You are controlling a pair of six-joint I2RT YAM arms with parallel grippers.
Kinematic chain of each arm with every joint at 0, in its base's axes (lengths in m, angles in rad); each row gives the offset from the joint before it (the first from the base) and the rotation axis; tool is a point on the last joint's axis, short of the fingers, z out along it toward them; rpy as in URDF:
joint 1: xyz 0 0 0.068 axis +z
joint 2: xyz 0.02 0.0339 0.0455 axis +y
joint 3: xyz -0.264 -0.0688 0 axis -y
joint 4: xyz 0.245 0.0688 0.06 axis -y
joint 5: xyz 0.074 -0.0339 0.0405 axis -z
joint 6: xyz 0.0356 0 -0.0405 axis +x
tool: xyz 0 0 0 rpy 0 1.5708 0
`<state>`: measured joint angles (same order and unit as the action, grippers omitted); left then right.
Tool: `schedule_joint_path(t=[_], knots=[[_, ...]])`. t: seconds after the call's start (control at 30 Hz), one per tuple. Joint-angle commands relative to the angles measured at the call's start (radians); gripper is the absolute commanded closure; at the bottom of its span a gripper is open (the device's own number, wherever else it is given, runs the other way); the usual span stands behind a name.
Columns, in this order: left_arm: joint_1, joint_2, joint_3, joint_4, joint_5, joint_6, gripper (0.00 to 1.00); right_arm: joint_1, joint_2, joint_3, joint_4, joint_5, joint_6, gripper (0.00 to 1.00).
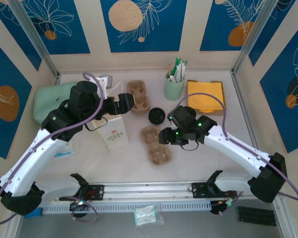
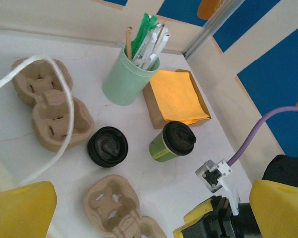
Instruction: Pack the takeout coffee
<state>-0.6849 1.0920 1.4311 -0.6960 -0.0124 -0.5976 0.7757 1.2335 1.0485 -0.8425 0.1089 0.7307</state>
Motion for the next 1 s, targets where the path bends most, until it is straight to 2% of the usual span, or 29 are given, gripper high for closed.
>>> schedule_joint_path(t=[0.0, 0.23, 0.5, 0.63, 0.67, 0.7, 0.73, 0.9, 0.97], knots=[[-0.008, -0.063, -0.044, -0.032, -0.080, -0.020, 0.00, 0.046, 0.079, 0.060, -0.076, 0.082, -0.046, 0.39], [-0.008, -0.185, -0.130, -0.085, -0.172, -0.050, 0.01, 0.102, 0.226, 0.160, -0.084, 0.114, -0.091, 0.23], [-0.006, -0.246, -0.156, -0.106, -0.218, -0.062, 0.01, 0.171, 0.362, 0.242, -0.077, 0.208, -0.197, 0.20], [-0.006, -0.245, -0.151, -0.106, -0.219, -0.062, 0.01, 0.160, 0.385, 0.231, -0.046, 0.128, -0.236, 0.19], [-0.006, -0.246, -0.151, -0.106, -0.219, -0.062, 0.01, 0.152, 0.382, 0.214, -0.028, 0.094, -0.248, 0.16], [-0.007, -0.248, -0.151, -0.105, -0.219, -0.065, 0.01, 0.149, 0.370, 0.188, -0.003, 0.091, -0.247, 0.05], [-0.007, -0.247, -0.152, -0.104, -0.220, -0.064, 0.01, 0.146, 0.358, 0.167, 0.019, 0.091, -0.249, 0.01], [-0.006, -0.247, -0.155, -0.102, -0.218, -0.066, 0.00, 0.121, 0.380, 0.162, 0.005, 0.096, -0.268, 0.00], [-0.006, -0.246, -0.158, -0.096, -0.216, -0.068, 0.01, 0.123, 0.404, 0.169, -0.011, 0.119, -0.268, 0.08]])
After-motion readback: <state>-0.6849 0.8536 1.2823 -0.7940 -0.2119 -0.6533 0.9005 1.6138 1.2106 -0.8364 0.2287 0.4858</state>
